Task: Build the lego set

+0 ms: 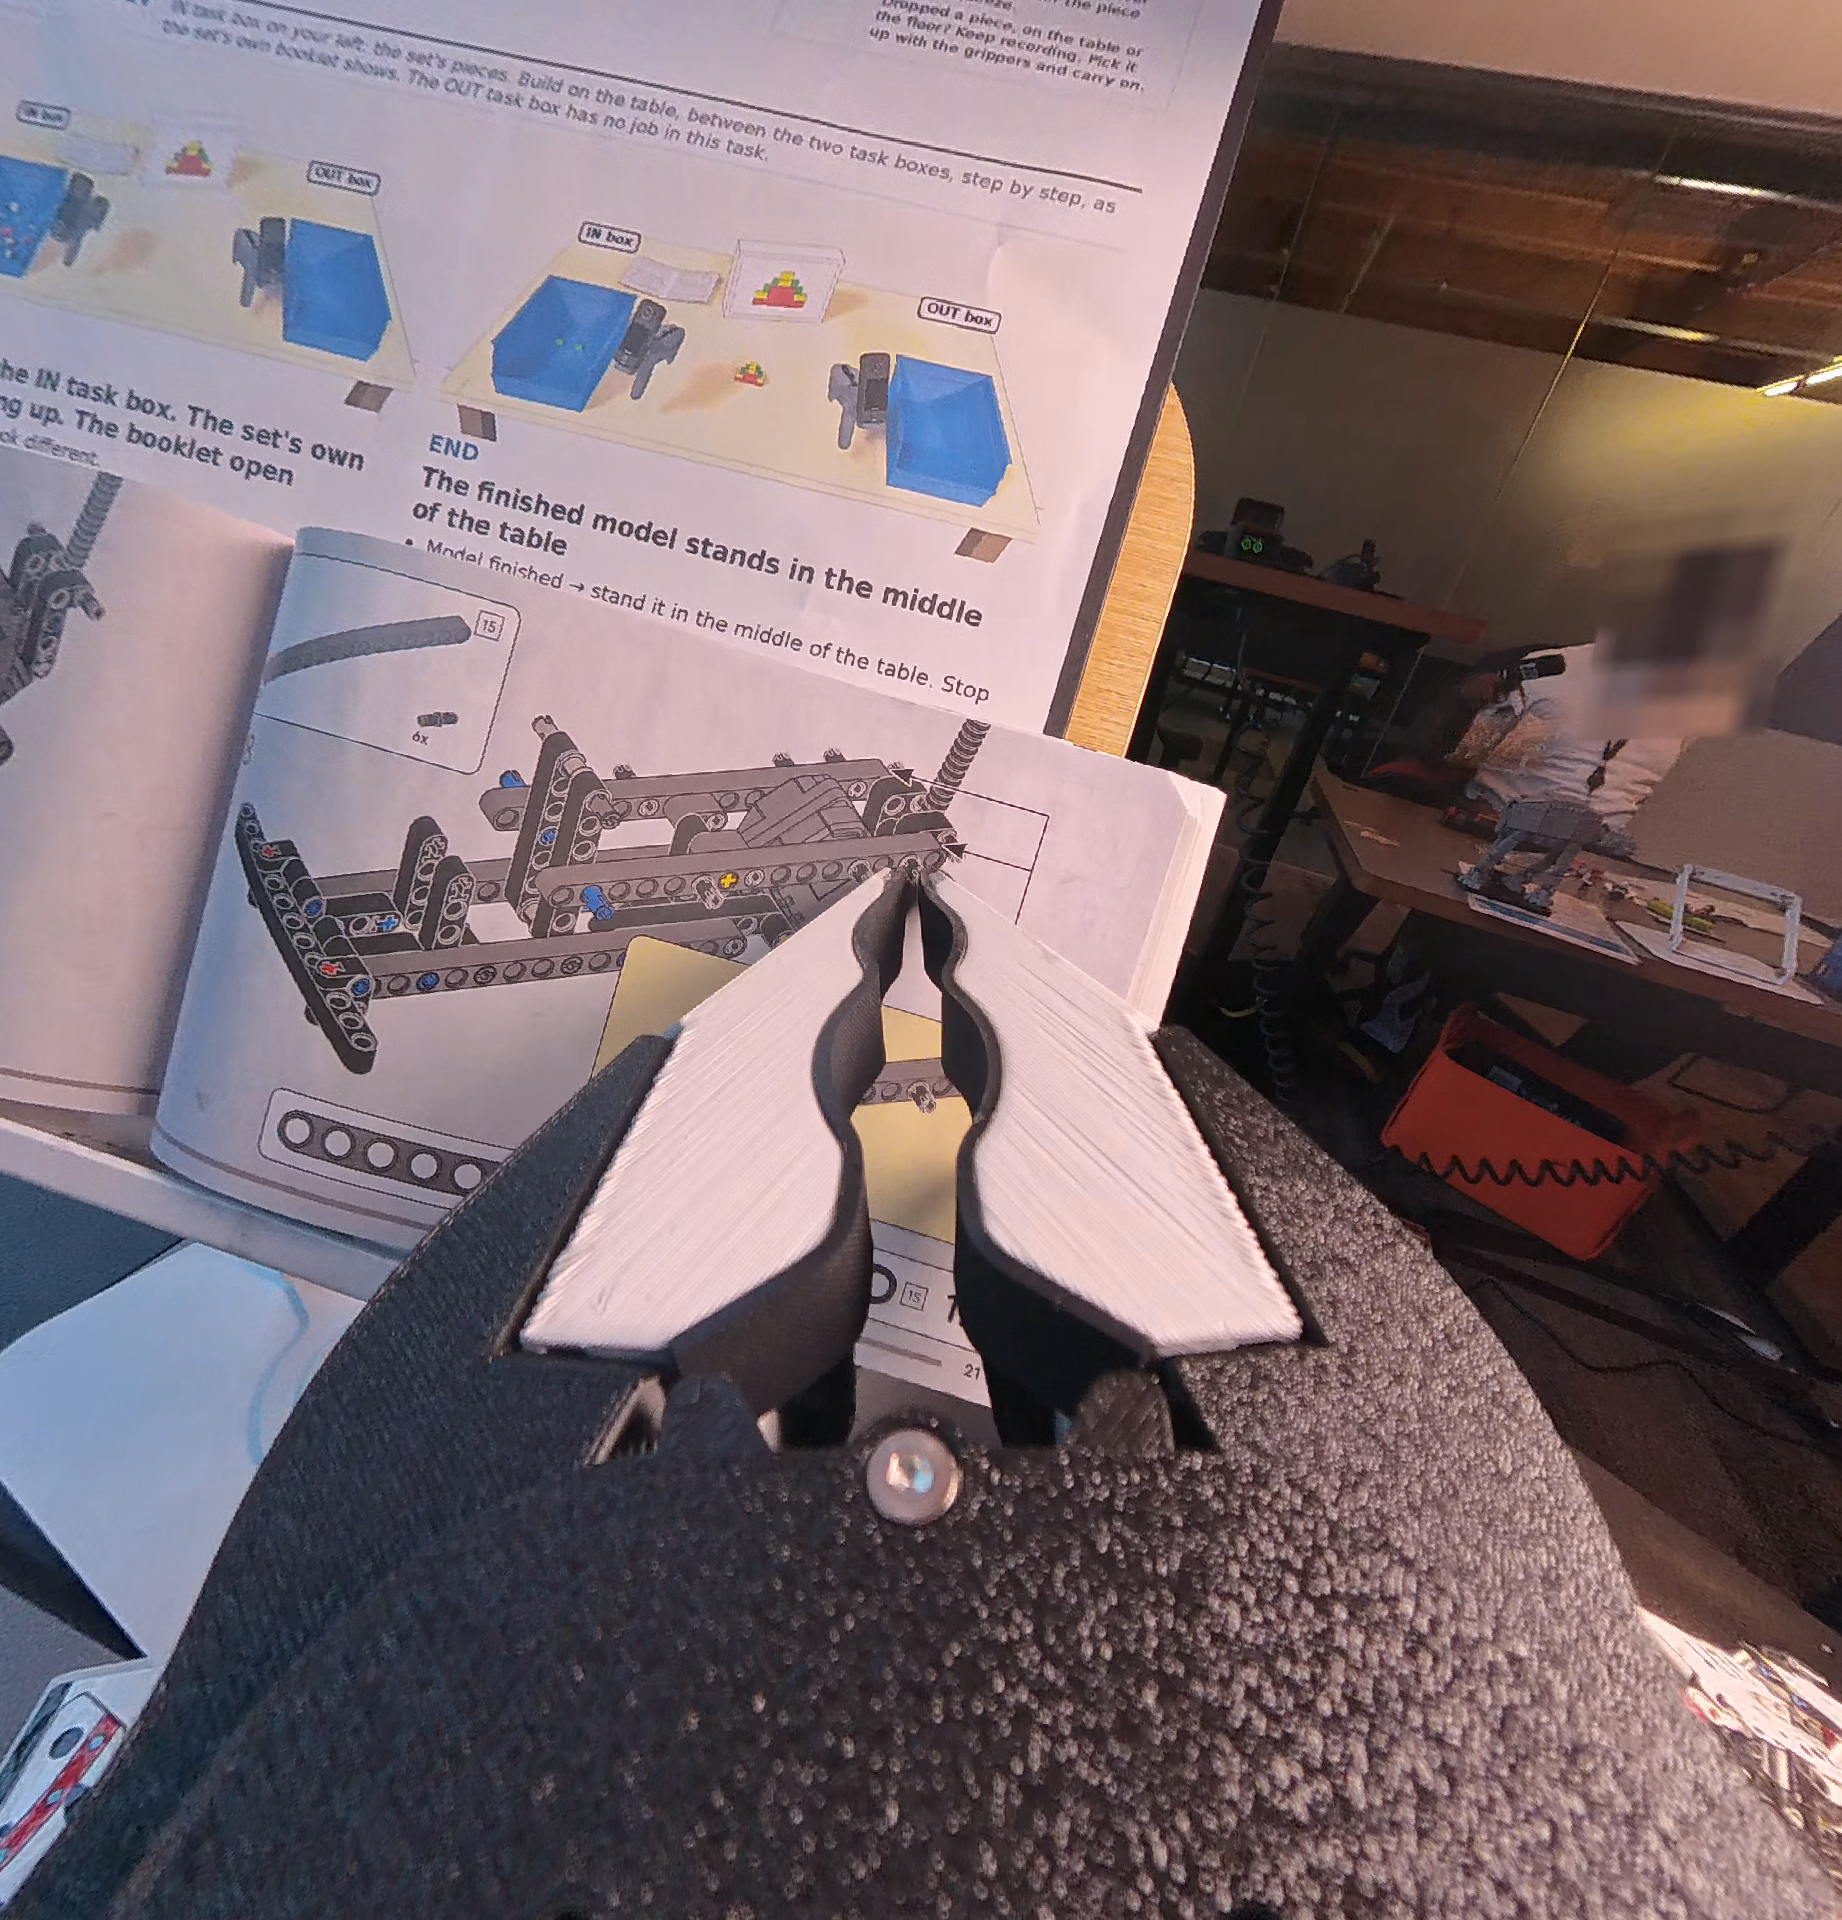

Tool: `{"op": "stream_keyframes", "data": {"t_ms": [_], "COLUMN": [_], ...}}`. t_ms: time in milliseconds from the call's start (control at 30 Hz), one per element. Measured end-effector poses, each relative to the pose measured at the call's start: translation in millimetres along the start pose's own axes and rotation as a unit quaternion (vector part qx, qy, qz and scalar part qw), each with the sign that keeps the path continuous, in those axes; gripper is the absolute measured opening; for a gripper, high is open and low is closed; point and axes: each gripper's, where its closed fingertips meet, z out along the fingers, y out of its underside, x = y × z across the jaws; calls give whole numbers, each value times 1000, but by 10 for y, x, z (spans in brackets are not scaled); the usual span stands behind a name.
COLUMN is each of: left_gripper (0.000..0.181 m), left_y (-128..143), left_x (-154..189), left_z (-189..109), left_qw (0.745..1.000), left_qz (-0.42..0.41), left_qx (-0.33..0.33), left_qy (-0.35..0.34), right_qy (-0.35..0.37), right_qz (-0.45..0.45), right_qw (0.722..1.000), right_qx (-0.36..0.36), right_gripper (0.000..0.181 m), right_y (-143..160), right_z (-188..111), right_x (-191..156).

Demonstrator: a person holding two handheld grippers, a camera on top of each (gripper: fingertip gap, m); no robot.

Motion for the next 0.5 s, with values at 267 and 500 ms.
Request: {"op": "stream_keyframes", "data": {"t_ms": [267,500], "left_gripper": [56,56], "left_y": [10,12], "left_x": [3,7], "left_z": [6,8], "left_qw": [1000,1000], "left_qz": [0,1], "left_qx": [-2,-2], "left_qy": [1,1], "right_qy": [1,-1], "right_qz": [1,-2], "right_qw": [1000,1000], "right_qx": [1,2], "right_gripper": [2,2], "right_y": [50,37], "right_z": [-14,-16], "right_x": [29,27]}}
